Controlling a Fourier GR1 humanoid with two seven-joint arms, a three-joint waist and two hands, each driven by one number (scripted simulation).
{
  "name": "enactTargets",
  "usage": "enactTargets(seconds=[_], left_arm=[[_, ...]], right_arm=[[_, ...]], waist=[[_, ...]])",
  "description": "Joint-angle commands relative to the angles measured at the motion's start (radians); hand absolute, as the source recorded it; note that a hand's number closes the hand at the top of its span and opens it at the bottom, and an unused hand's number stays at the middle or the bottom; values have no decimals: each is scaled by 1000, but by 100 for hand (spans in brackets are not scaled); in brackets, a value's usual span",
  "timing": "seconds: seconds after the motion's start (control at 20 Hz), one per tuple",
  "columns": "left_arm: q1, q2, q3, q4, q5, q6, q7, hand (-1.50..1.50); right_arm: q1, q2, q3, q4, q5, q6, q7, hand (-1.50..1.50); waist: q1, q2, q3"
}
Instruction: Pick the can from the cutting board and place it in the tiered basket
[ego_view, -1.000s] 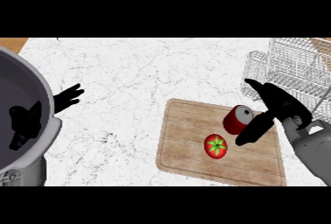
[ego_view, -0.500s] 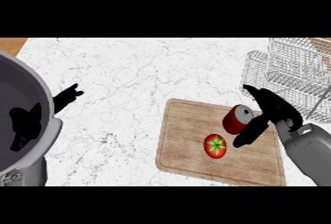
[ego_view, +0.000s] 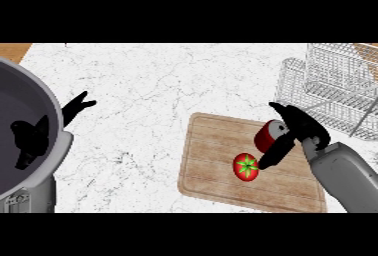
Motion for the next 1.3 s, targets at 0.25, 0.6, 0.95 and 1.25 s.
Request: enactTargets(seconds=[0.25,0.6,0.95,1.25], left_arm=[[-5,-6,-6,7,-5,101,-82,0],[-4,15,18,22,4,86,-93,0],[-11,-9,-6,40,11,119,-80,0],[-17,-9,-47,4,-20,91,-67,0]], right_arm=[[-28,43,107,73,43,144,-80,150],[-1,99,-5,63,51,86,-64,150],[-42,80,-132,-104,52,28,53,150],[-285,341,31,87,472,-285,147,150]], waist=[[9,2,0],[-2,-1,1],[-14,-4,0],[37,6,-3]])
